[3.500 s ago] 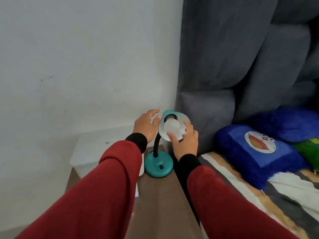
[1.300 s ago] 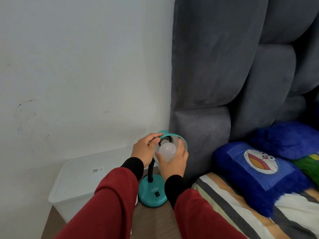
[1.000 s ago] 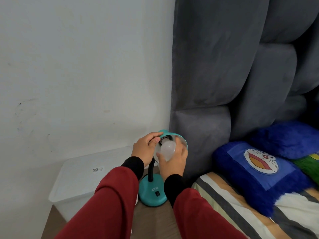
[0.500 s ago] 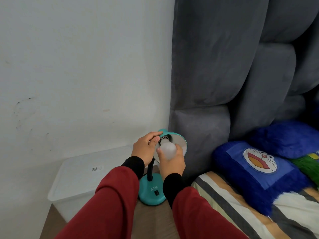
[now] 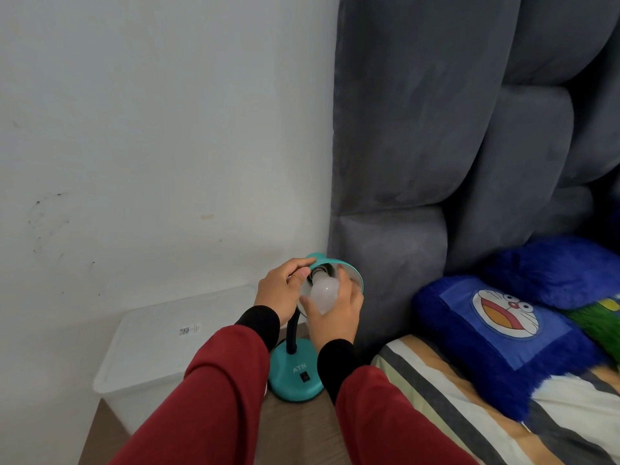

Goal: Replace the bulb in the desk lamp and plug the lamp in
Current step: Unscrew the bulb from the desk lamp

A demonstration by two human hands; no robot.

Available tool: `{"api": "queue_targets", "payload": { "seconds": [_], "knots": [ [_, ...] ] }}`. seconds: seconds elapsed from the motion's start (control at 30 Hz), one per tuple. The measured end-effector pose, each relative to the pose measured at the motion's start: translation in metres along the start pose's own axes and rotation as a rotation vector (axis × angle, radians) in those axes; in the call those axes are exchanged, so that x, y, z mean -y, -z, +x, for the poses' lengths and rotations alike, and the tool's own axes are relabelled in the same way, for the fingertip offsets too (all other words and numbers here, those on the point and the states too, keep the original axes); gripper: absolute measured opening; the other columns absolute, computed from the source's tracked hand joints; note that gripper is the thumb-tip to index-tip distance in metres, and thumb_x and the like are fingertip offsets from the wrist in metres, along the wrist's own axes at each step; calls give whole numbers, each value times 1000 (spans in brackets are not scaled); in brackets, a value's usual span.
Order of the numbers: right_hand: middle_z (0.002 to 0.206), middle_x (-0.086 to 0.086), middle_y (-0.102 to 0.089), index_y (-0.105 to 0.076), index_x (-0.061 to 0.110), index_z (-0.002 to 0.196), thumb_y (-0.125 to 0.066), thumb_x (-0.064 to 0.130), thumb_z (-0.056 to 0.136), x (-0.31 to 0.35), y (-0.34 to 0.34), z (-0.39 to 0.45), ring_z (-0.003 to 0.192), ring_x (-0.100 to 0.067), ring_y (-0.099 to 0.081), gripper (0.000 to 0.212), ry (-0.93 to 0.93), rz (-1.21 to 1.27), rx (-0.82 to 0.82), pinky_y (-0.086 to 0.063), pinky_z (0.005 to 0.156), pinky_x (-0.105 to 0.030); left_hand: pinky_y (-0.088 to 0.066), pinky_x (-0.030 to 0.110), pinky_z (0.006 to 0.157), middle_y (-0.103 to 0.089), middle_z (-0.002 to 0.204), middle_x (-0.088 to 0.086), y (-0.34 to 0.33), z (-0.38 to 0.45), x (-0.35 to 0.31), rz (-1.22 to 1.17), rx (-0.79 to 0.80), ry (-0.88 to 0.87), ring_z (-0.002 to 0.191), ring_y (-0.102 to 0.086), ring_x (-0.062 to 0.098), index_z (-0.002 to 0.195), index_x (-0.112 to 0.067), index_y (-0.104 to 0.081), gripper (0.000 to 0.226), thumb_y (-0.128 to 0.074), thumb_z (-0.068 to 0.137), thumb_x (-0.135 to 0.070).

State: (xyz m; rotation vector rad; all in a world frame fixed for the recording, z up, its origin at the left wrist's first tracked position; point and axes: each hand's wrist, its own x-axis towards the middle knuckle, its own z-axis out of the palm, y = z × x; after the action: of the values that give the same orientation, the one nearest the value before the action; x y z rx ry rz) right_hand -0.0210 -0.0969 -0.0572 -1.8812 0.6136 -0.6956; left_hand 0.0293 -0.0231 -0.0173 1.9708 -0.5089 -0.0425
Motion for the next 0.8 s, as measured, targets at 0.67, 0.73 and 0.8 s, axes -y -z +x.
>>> {"api": "queue_targets", "payload": {
  "seconds": [0.67, 0.73, 0.8],
  "knots": [
    [140, -1, -35, -47, 30, 132, -65, 6, 82, -9, 0, 1, 129, -22, -35, 59, 148, -238, 39, -36, 110, -31, -35, 15, 95, -62, 128, -4, -1, 0, 1, -9, -17, 2, 115, -53, 10, 121, -25, -63, 29, -44, 99, -19],
    [141, 2, -34, -47, 32, 131, -63, 5, 81, -13, 3, 1, 129, -21, -34, 59, 180, -292, 34, -37, 110, -32, -37, 17, 96, -63, 127, -3, -1, -1, 1, -16, -9, 7, 116, -54, 11, 121, -26, -63, 29, -44, 99, -19],
    [140, 1, -35, -46, 29, 133, -63, 5, 83, -15, 6, 0, 128, -21, -38, 58, 171, -266, 42, -37, 108, -29, -37, 17, 97, -63, 126, -4, -1, -1, 0, -14, -9, 5, 114, -54, 9, 120, -26, -63, 29, -44, 99, -20]
  ]
}}
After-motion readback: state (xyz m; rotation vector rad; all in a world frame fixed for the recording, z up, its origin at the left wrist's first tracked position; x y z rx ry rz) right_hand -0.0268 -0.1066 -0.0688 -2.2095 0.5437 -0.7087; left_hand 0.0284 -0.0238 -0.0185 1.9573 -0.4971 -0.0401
